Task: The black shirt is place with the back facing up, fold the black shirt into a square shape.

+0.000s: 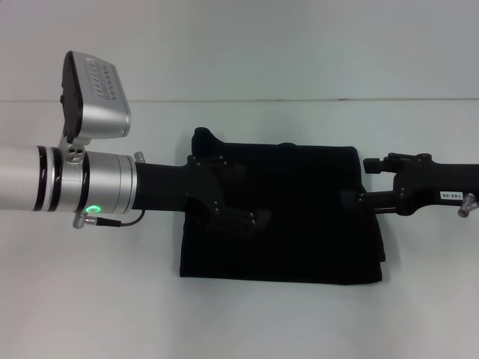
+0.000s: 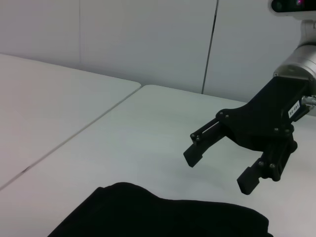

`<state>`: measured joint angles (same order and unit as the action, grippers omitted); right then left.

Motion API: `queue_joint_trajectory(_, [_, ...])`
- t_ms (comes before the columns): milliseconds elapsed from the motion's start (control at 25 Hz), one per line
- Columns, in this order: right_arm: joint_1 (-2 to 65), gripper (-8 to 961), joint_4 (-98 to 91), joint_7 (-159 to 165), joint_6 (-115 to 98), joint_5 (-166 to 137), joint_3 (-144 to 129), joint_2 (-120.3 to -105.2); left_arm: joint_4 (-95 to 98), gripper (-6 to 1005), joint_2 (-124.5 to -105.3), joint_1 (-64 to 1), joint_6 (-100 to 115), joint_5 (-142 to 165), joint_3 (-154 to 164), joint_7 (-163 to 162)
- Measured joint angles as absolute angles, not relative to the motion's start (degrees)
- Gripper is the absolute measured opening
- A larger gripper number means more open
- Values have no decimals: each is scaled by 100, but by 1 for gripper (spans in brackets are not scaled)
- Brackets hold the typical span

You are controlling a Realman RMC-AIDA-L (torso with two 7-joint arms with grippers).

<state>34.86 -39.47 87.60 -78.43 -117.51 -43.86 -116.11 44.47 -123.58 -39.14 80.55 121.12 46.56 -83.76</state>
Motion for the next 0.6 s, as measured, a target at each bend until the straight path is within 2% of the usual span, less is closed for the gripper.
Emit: queue_joint_trajectory(600, [3480,934,-3884,8763,-7693,-11750,-4379,-11630,4353,963,-12349,-3897,7873,12168,4667,-8376])
